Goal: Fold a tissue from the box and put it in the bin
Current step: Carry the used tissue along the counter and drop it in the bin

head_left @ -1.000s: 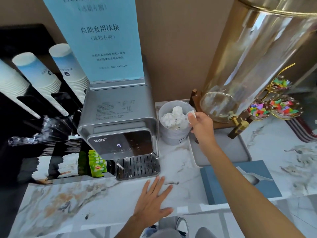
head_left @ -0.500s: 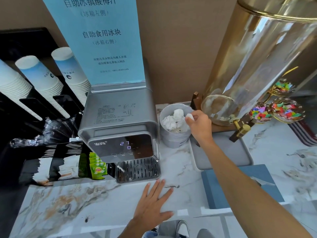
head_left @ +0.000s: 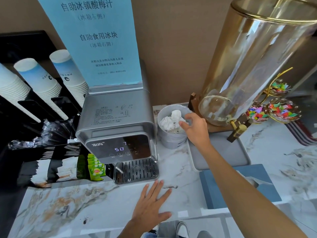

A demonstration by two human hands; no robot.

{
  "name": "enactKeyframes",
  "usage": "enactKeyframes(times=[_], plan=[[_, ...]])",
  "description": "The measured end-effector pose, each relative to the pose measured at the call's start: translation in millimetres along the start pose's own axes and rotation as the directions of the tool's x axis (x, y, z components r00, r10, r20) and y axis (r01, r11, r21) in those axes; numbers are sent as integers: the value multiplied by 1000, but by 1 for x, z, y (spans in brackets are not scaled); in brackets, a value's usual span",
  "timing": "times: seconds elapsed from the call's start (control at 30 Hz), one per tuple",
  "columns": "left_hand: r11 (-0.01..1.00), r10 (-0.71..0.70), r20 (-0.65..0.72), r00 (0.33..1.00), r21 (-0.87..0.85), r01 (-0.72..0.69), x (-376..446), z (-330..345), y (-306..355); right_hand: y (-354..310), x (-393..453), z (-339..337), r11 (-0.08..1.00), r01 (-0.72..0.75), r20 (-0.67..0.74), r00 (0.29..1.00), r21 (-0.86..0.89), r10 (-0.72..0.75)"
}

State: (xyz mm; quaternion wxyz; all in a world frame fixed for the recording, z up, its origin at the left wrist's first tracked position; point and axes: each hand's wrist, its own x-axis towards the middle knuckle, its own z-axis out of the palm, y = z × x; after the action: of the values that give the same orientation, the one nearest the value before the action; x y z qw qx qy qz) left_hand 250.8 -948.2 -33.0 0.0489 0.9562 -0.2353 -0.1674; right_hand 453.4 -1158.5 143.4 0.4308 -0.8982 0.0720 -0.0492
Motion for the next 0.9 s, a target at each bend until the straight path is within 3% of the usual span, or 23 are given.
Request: enactKeyframes(times=[0.3, 0.57, 0.73, 0.9], plan=[[1000, 21, -34, 999, -19, -21, -2, -2, 2, 7, -29, -23, 998, 31, -11, 999, 61, -31], [999, 34, -65, 997, 11, -34, 1, 10, 0, 43, -73, -69, 997, 15, -112, 994, 79, -6], [998, 55, -80, 995, 33, -53, 3, 14, -2, 85, -97, -99, 997, -61, -170, 984, -38, 53], [997, 65, -121, 991, 49, -60, 7, 19, -5, 128, -119, -123, 976, -72, -30, 997, -207, 67]])
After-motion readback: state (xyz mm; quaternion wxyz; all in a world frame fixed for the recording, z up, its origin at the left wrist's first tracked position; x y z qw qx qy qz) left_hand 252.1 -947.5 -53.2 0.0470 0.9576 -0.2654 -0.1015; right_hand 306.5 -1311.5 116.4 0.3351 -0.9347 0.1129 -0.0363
